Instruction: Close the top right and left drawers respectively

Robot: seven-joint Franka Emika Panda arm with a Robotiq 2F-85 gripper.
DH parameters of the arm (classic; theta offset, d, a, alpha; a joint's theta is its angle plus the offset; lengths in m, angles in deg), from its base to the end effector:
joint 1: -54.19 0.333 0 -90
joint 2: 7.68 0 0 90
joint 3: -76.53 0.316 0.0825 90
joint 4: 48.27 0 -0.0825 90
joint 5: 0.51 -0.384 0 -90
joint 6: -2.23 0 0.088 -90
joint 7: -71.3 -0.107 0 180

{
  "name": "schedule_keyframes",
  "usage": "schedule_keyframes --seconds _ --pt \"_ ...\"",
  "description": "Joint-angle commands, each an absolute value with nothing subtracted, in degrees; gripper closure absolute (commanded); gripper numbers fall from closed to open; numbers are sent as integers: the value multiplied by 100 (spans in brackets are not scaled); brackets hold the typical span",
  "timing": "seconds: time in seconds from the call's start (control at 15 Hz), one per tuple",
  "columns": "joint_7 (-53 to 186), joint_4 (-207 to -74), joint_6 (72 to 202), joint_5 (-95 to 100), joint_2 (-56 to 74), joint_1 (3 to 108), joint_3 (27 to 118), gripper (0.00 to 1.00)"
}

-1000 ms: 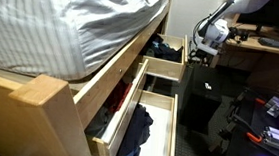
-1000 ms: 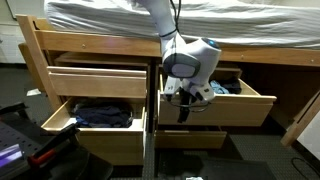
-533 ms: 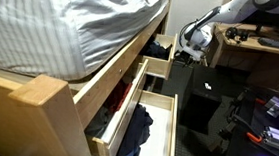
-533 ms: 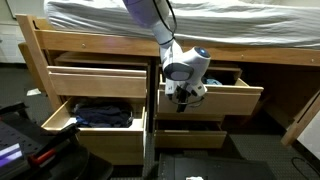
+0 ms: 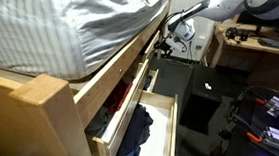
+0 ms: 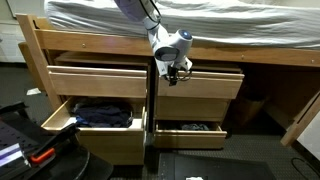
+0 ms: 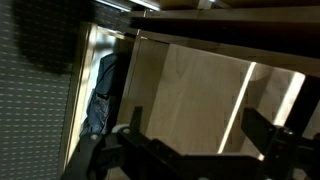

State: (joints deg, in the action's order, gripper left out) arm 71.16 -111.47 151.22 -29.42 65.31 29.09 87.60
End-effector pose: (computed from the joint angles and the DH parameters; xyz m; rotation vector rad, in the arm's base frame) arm 0.7225 -0.2426 0.0471 -2.4553 1.0607 -0.3745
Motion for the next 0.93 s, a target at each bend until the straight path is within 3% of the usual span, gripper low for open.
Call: schedule_keyframes --seconds 0.0,0.33,0.47,0.87 --pt "7105 -11148 15122 -2942 6531 2916 8758 0" --pt "5895 -12300 14894 -2465 5555 3199 7526 0" --pt "5823 -12712 14147 -2192 5007 3249 7231 0" --pt "7362 -13971 12710 -2410 3325 2992 7808 0"
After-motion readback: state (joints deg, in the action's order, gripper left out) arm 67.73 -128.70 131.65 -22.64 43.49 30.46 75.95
